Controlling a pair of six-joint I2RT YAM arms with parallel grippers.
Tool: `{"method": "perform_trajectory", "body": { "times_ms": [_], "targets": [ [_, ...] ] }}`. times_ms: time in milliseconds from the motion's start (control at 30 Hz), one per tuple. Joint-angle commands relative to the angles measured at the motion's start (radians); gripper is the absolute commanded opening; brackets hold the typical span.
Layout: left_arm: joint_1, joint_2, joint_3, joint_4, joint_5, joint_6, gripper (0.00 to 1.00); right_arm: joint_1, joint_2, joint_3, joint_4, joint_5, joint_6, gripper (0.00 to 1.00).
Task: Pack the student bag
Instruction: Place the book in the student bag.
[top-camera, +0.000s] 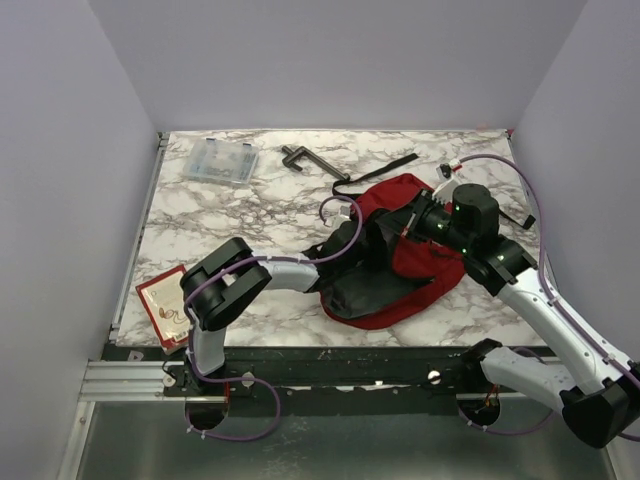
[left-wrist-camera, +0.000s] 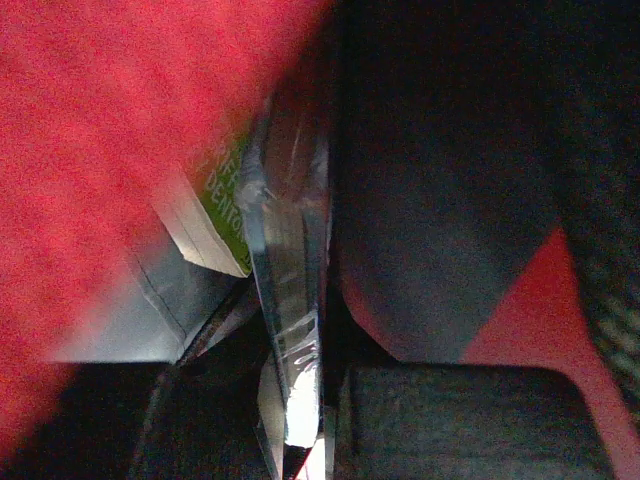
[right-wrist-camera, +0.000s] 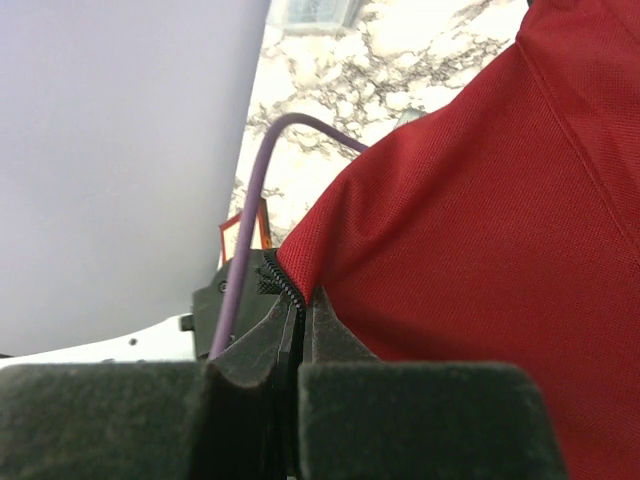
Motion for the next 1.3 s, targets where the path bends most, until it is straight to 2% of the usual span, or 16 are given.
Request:
{"method": "perform_trajectory", "body": {
  "times_ms": [0,200,333,467,533,633,700,833,1000,1133,1267],
  "targets": [
    [0.004,-0.022,-0.055,0.321,-0.100,0.034,0.00,0.012,-0.065,-0.015,0.124,-0.023,0.079,0.01],
    [-0.001,0.063,0.048,0.227,-0.108,0.032,0.02,0.012,-0.061,-0.030,0.152,-0.020,0.099,0.01],
    [0.021,0.138,0.066,0.152,-0.038,-0.025,0.18,0.011,-0.073,-0.046,0.137,0.002,0.100,0.00],
    [0.024,0.080,0.040,0.064,0.020,0.032,0.47,0.012,-0.090,-0.045,0.098,0.053,0.076,0.01],
    [0.024,0.033,0.027,0.001,0.038,0.049,0.56,0.012,-0.092,-0.031,0.074,0.072,0.055,0.01],
    [0.024,-0.019,0.014,-0.042,0.110,0.074,0.61,0.011,-0.089,-0.017,0.043,0.099,0.026,0.01],
    [0.024,-0.047,0.018,-0.097,0.137,0.097,0.70,0.012,-0.086,-0.007,0.024,0.106,0.009,0.01],
    [0.028,-0.081,0.010,-0.207,0.168,0.125,0.73,0.011,-0.097,-0.008,-0.004,0.129,-0.009,0.01],
    [0.040,-0.100,-0.035,-0.257,0.210,0.139,0.73,0.012,-0.110,-0.008,-0.024,0.145,-0.019,0.00],
    [0.040,-0.160,-0.066,-0.299,0.225,0.257,0.73,0.012,-0.106,-0.014,-0.028,0.160,-0.040,0.01],
    [0.046,-0.335,-0.184,-0.297,0.184,0.422,0.74,0.012,-0.095,-0.012,-0.065,0.203,-0.097,0.00]
  ]
}}
